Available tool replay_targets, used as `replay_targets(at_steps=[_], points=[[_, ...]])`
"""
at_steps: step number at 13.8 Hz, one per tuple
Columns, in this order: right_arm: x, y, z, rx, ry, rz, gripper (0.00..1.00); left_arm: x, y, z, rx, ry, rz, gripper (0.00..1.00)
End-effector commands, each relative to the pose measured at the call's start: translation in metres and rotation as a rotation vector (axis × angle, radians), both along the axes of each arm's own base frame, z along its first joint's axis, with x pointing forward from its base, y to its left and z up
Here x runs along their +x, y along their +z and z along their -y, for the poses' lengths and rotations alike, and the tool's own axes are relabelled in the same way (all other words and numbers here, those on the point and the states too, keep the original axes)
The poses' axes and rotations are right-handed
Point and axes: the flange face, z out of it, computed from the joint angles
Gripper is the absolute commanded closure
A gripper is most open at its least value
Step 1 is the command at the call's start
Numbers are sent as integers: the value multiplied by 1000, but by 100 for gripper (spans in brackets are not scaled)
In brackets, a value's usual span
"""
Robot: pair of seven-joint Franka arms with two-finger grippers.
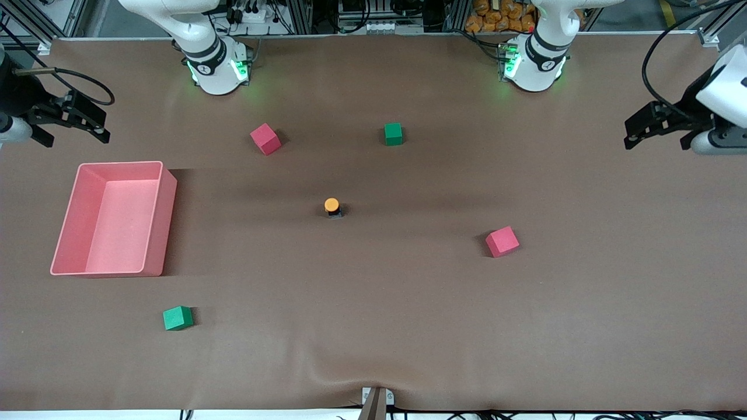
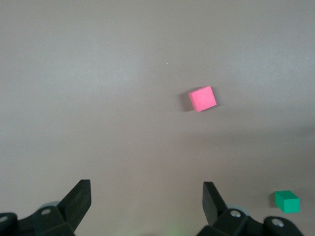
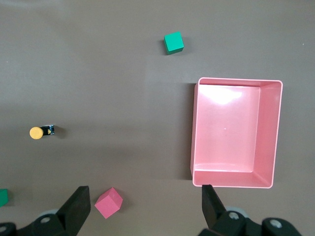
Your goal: Place and upright button with both arms
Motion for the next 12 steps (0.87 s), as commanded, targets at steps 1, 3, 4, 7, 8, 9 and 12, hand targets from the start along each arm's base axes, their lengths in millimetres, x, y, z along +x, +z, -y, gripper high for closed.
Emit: replay_targets(at_steps=[1,3,4,7,8,9,12], points=[[1,4,1,1,3,0,0,-18,4,-7,1,-8,-1,0],[1,4,1,1,3,0,0,-25,7,-9,-1,-5,4,0],[1,4,1,1,3,0,0,-24,10,-9,0,-5,12,0],[1,4,1,1,3,0,0,-23,16,-7,-2,-7,22,0],[1,4,1,1,3,0,0,-24,15,-8,-1,-5,9,0],[1,4,1,1,3,0,0,-25,14,-8,0,-5,-2,0],[1,4,1,1,3,0,0,-27,14,-10,7,-1,-14,0]])
